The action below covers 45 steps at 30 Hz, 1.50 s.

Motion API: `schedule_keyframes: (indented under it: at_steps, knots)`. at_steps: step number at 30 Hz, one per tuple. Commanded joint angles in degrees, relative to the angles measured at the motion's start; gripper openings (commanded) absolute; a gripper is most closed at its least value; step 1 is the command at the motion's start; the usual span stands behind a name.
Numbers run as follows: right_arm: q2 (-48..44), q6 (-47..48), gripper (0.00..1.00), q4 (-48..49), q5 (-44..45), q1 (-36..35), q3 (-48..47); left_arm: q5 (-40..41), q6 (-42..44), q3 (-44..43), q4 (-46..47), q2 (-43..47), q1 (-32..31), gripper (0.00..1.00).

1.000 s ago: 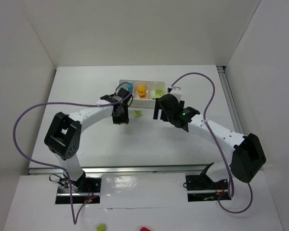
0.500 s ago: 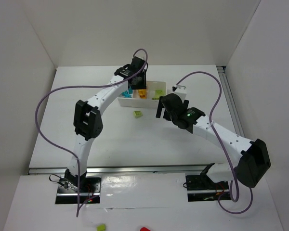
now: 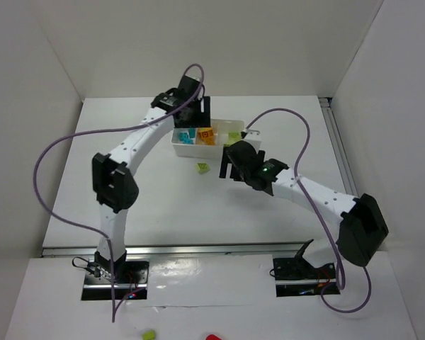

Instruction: Sort the legos into containers by color

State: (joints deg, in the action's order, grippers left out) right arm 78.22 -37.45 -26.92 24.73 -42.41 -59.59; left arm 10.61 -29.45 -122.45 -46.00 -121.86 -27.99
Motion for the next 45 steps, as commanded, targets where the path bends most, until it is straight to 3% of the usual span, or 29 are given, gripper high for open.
schedule_keyframes:
  at_steps: [1,8,11,20,27,34,39,45]
  knots:
    - [4.8,-1.7,0.94,7.4,-1.2,-3.6,-1.2,2.1,1.5,5.0,-0.3,15.6,3.2,0.88]
    - [18.0,-12.2,0.94,24.5,7.8,-8.6,-2.0,2.7,1.5,18.1,-0.8,31.5,8.6,0.88]
    - [24.5,-16.9,0.94,24.6,9.2,-9.1,-6.0,2.7,1.5,21.0,-0.8,33.6,10.7,0.88]
    - [37.2,-23.2,0.94,22.6,8.1,-8.0,-17.6,2.2,2.6,24.0,-1.6,35.6,12.6,0.88]
    - [44.0,-27.3,0.92,15.7,8.0,-7.0,-26.7,1.2,3.1,25.2,-1.6,35.6,14.4,0.88]
    - [48.0,-32.5,0.91,2.5,12.2,-6.5,-34.8,-0.5,3.6,26.9,-0.5,36.1,15.4,0.88]
    - [48.6,-33.7,0.89,1.1,13.6,-5.4,-33.0,-1.0,4.1,28.0,0.0,36.1,15.9,0.88]
    - [46.7,-33.1,0.78,2.4,14.9,-5.4,-30.0,-2.1,4.1,28.5,0.6,36.1,15.9,0.88]
